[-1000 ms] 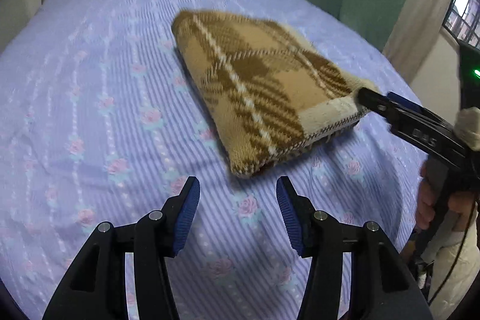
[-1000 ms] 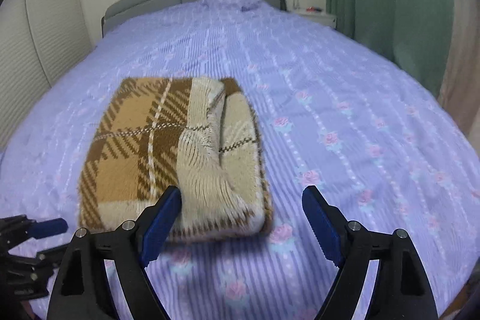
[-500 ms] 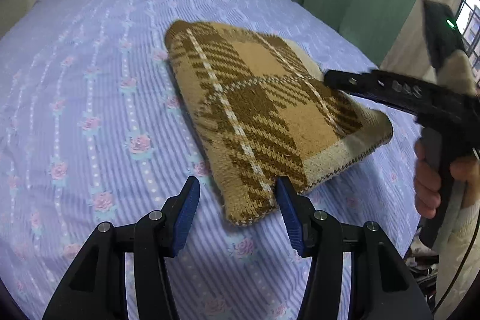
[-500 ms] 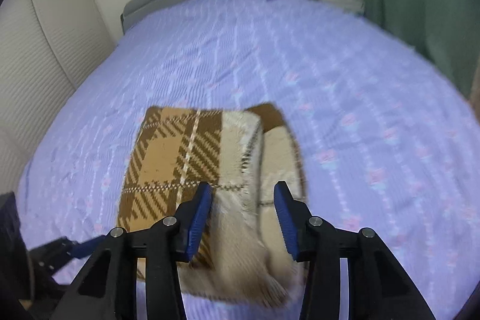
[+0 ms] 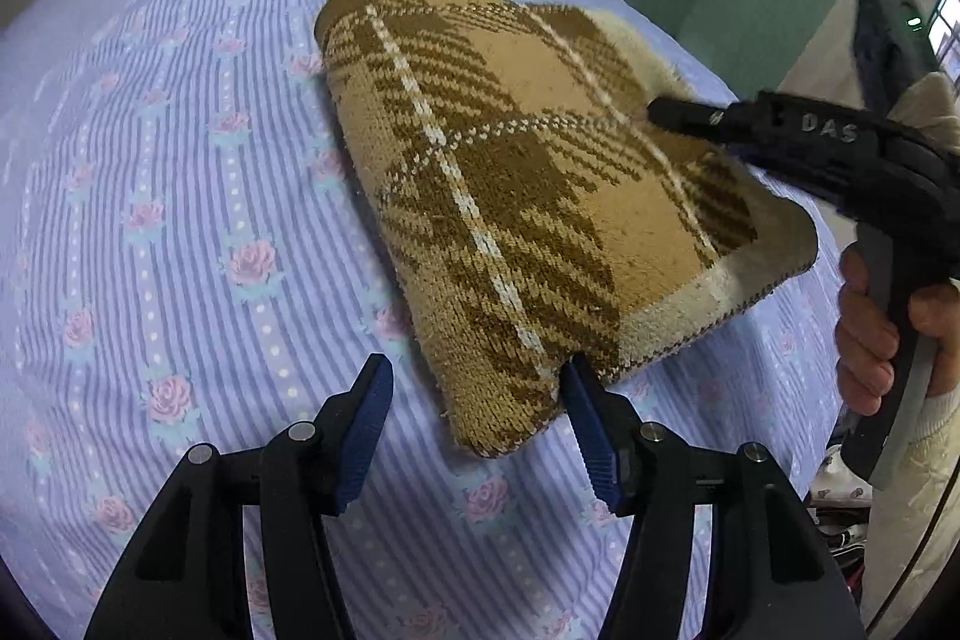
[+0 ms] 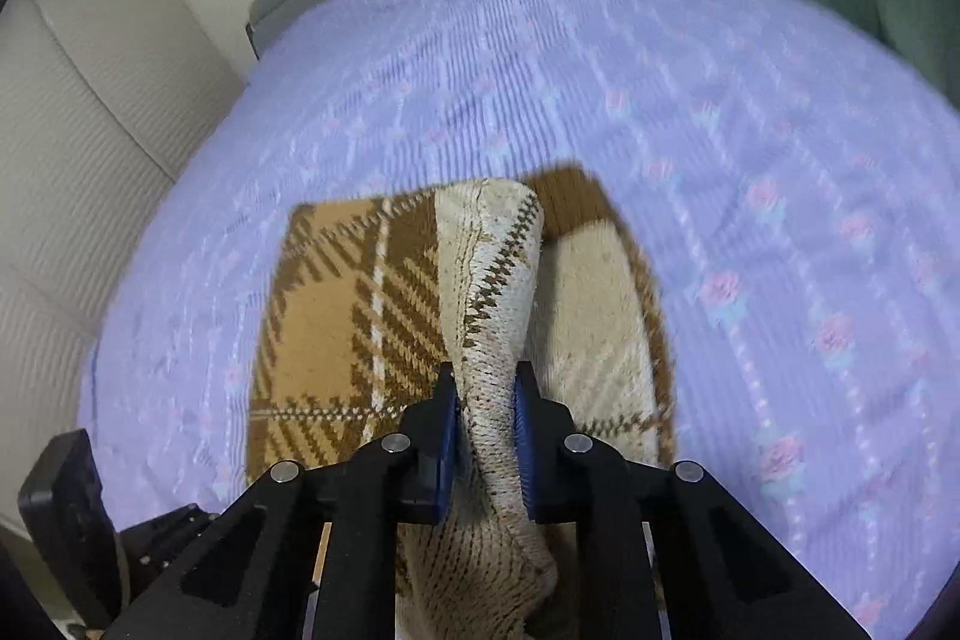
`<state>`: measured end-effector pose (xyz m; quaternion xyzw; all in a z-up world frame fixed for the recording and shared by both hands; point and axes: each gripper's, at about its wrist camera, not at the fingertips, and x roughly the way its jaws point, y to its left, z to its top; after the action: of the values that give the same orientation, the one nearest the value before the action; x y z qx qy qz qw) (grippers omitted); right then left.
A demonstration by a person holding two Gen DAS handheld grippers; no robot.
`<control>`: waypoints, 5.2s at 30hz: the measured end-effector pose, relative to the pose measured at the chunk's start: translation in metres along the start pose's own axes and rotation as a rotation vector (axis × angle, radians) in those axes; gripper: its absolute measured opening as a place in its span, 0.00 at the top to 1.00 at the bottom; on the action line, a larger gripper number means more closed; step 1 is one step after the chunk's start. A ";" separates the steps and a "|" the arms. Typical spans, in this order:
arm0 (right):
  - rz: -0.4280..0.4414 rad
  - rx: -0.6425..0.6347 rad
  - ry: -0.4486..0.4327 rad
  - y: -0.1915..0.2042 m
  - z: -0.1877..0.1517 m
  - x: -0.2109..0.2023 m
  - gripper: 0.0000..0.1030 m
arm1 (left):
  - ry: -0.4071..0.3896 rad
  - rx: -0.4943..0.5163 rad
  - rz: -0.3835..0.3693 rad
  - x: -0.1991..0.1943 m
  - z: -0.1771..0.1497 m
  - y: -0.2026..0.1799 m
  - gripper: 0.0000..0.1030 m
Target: Fold small clothes
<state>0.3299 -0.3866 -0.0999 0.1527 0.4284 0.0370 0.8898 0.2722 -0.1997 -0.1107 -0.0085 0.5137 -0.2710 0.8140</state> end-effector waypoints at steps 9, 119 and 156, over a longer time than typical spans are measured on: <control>-0.174 -0.200 0.003 0.003 0.005 0.019 0.85 | 0.043 -0.084 -0.050 0.021 0.012 0.011 0.33; -0.129 0.402 -0.251 -0.024 -0.090 -0.012 0.46 | 0.038 -0.026 -0.150 0.047 0.130 0.037 0.39; 0.013 -0.092 -0.381 0.244 -0.134 -0.121 0.50 | -0.334 -0.064 -0.015 -0.242 -0.003 0.167 0.43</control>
<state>0.1656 -0.1465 -0.0134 0.1186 0.2489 0.0326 0.9607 0.2630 0.0525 0.0404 -0.0833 0.3796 -0.2554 0.8853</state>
